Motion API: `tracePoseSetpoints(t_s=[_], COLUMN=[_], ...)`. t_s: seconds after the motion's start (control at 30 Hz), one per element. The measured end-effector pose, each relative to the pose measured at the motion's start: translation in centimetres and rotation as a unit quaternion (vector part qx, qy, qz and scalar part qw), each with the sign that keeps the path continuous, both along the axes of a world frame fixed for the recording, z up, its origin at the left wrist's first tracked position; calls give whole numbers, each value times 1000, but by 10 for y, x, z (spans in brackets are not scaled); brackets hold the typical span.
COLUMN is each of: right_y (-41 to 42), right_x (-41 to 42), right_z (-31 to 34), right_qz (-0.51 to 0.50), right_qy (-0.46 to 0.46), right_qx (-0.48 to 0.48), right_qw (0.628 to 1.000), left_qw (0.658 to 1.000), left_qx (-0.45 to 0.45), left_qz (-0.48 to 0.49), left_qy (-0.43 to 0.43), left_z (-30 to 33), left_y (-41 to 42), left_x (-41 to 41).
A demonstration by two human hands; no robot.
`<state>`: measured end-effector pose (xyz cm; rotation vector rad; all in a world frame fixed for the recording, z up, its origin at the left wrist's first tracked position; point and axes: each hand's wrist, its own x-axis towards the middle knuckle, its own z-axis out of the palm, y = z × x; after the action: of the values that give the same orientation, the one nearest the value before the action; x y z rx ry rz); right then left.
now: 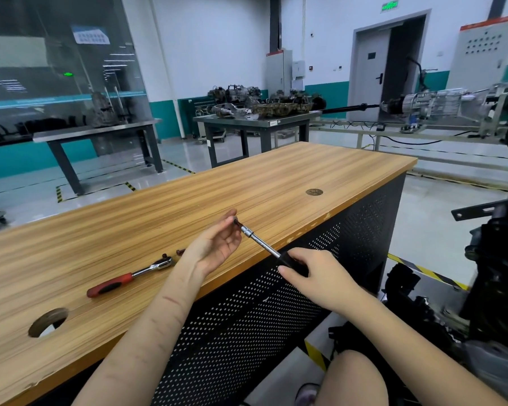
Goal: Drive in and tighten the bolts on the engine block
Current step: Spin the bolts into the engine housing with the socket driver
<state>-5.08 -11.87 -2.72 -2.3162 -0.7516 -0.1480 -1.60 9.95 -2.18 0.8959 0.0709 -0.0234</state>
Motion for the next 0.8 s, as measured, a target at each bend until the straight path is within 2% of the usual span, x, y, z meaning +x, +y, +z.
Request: tracePoseSetpoints(t_s=[0.27,0.8], right_y=[0,0], right_x=[-5,-14], right_z=[7,19], right_qz=[-40,-82], right_qy=[-51,-77], right_qx=[-30,-50], right_qw=[997,992], left_qw=[999,995], left_qx=[-49,-101], left_qz=[8,18], left_qy=[-3,17], left_z=[3,6], left_y=[-14,-28], left_x=[-2,-1])
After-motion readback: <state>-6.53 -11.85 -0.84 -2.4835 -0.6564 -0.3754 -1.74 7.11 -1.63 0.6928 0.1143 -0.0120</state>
